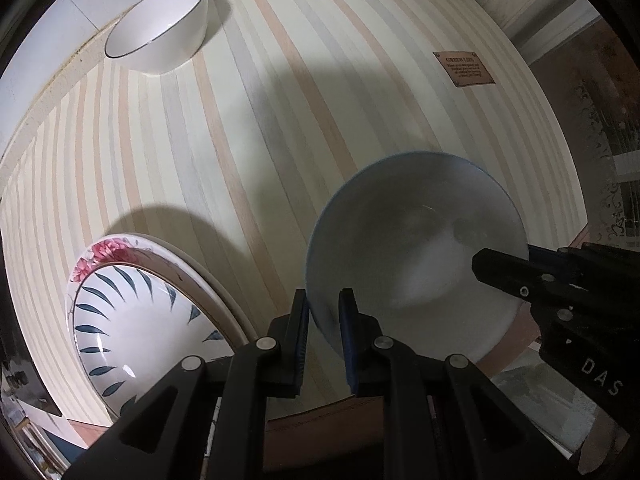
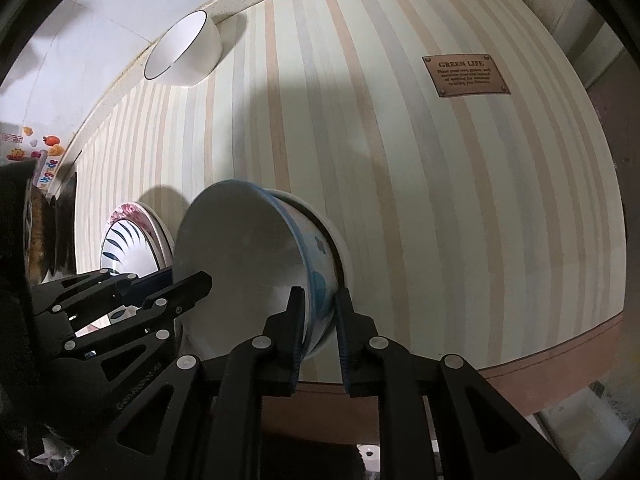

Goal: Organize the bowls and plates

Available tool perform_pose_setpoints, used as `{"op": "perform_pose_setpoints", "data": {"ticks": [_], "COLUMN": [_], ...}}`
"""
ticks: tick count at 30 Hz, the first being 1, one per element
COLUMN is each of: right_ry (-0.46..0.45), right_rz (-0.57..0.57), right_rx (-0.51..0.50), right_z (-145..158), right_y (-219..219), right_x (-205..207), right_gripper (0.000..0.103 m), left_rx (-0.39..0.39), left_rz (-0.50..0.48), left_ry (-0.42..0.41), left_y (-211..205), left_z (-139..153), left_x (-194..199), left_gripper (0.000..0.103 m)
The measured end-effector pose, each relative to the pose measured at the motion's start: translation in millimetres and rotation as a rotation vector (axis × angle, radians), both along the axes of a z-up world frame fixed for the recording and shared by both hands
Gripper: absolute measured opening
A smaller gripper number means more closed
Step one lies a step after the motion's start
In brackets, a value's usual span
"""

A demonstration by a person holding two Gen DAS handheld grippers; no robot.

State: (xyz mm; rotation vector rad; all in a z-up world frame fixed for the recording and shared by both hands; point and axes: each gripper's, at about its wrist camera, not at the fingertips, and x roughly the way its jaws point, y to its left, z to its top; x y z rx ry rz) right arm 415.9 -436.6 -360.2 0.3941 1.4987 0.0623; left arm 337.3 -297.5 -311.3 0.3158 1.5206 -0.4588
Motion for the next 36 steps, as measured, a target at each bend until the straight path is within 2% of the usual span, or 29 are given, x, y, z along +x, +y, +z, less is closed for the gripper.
{"op": "perform_pose_setpoints", "data": {"ticks": [7,11,13,15,17,20,22,25,29,31,33,34,36], "right_ry": [0.03,0.005,-0.016,-0.056,-0.102,-0.152,-0.18,-0.229,-0.225,-0.194,-0.166,-0.143,-0.134], "right_rz": [0.017,0.004,0.012,0.002,-0.008,-0.015,-0.012,0.006,0.057,0.069,0.075,0.08,0.074], "right_rx": [0.022,0.033,0.04,0.05,0.068,0.123,0.139,0.126,0.088,0.076,0.072,0.055,0.026], "right_z": [0,22,34,44,51,54,54,50,26,11,-3,-12,-20], "right_y": [-5,-16,-22,-26,-27,-20,-12,9,46,57,62,66,66], "right_x": [2,12,27,46,76,122,150,198,255,272,283,288,291], "right_gripper": [0.019,0.019,0.024,0.041,0.044,0.044,0.044,0.044,0.044,0.042,0.026,0.022,0.014], "left_rx": [-0.031,-0.086,-0.114,-0.141,-0.14,-0.135,-0.139,-0.126,-0.13,-0.136,-0.136,-0.137,-0.135], "left_rz": [0.013,0.085,0.144,0.228,0.295,0.403,0.455,0.517,0.549,0.553,0.551,0.548,0.535], "left_ry": [0.014,-0.041,-0.069,-0.1,-0.12,-0.138,-0.122,-0.096,-0.034,-0.006,0.003,0.002,-0.01], "left_y": [8,31,44,60,75,100,111,121,125,123,120,118,115], "left_z": [5,36,51,63,66,59,48,28,-4,-17,-26,-28,-29], "left_x": [5,27,48,79,108,157,185,224,259,270,275,275,275], "left_gripper": [0.013,0.014,0.019,0.025,0.025,0.025,0.025,0.025,0.025,0.025,0.024,0.016,0.012]}}
